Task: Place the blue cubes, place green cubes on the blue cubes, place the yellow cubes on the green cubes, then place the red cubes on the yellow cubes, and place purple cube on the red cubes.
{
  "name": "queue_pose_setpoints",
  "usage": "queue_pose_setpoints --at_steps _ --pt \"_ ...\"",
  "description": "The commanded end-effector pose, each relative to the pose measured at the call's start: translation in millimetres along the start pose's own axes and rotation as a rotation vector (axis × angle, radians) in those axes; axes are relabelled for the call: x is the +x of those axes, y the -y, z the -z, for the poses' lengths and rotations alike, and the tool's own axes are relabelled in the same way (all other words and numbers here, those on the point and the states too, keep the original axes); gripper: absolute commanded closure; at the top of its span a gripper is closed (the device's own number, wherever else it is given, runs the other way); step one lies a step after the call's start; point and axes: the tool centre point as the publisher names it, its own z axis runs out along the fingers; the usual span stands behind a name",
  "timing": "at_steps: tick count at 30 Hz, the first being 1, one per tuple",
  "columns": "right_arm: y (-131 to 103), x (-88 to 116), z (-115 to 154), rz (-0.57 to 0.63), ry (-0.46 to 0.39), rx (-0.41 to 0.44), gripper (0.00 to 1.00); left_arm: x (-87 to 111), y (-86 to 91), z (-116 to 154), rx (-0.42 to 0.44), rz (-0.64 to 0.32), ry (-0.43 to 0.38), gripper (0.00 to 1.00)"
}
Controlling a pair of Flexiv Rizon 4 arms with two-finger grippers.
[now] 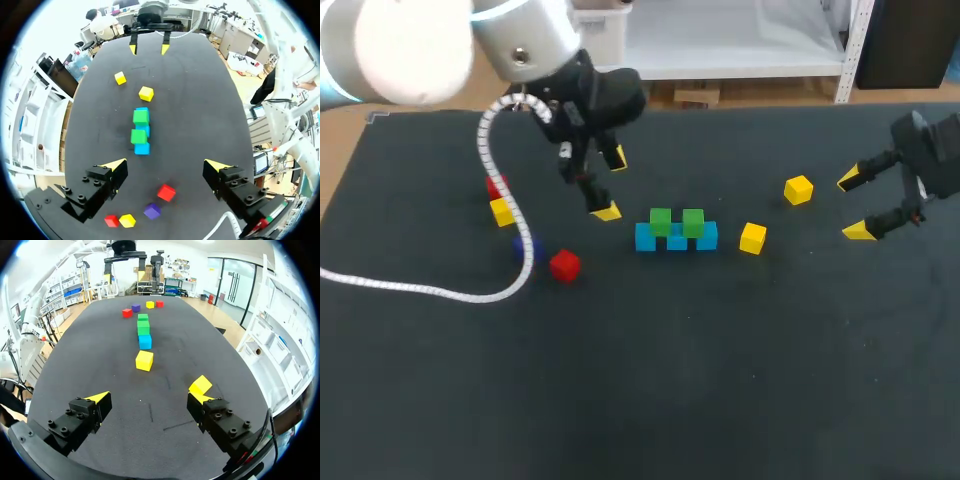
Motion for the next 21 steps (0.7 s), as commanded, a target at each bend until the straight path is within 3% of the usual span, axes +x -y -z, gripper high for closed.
queue_pose_setpoints --at_steps 1,21 --pt "0.2 0.3 -0.4 0.001 0.002 0.000 0.00 21.6 17.4 10.8 -0.033 0.015 0.084 0.00" --pt "0.2 0.3 -0.4 0.001 0.002 0.000 0.00 111.9 30.7 60.4 -0.058 -0.013 0.153 0.00"
